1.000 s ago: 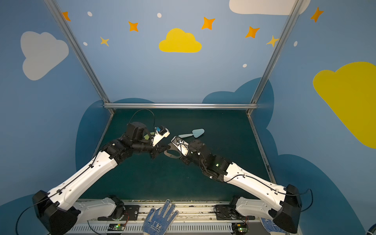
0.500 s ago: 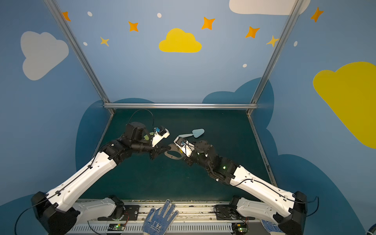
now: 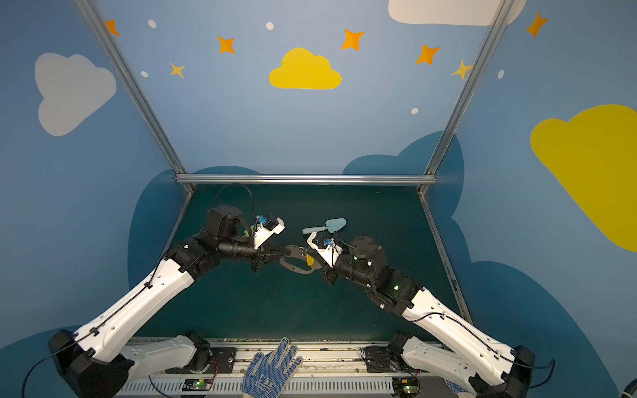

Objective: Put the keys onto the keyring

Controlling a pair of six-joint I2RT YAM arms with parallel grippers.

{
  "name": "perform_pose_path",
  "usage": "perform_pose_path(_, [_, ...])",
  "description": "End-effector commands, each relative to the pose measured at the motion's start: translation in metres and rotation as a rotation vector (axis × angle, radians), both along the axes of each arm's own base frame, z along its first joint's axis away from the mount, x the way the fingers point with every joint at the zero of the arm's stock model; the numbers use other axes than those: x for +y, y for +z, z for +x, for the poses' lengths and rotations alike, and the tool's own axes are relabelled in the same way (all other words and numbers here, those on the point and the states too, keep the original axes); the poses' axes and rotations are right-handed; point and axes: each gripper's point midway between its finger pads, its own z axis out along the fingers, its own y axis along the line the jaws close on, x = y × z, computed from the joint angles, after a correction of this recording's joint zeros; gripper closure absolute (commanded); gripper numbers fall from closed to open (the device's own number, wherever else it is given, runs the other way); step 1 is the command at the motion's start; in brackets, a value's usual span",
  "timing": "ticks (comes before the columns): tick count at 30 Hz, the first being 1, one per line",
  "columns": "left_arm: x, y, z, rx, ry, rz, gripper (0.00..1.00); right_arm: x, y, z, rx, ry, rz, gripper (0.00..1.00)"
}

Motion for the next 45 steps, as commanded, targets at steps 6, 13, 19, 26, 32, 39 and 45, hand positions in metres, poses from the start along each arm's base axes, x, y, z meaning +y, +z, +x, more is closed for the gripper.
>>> perform_pose_path(6, [0.006,-0.001,0.001,-0.005,0.019,-0.014,0.96,-0.004,0.008,-0.008,0.001,0.030,0.040,1.00])
perform_pose_path(13, [0.007,-0.005,0.003,-0.002,0.029,-0.018,0.96,-0.008,0.021,-0.015,-0.030,0.055,0.084,1.00])
perform_pose_path(19, [0.007,-0.002,0.002,0.001,0.030,-0.044,0.96,-0.007,0.022,-0.019,-0.028,0.076,0.087,1.00])
perform_pose_path(26, [0.006,-0.002,-0.003,0.006,0.009,-0.050,0.95,-0.006,0.023,-0.021,-0.025,0.090,0.078,1.00])
perform_pose_path(32, [0.008,0.001,0.001,-0.013,0.030,-0.045,0.96,-0.003,0.027,-0.028,-0.020,0.133,0.099,1.00])
perform_pose_path(39, [0.008,-0.001,0.002,-0.005,0.033,-0.045,0.96,-0.009,0.040,-0.031,-0.054,0.128,0.147,1.00])
perform_pose_path(45, [0.007,0.006,-0.001,-0.012,0.029,-0.068,0.75,-0.007,0.036,-0.032,-0.041,0.143,0.115,1.00])
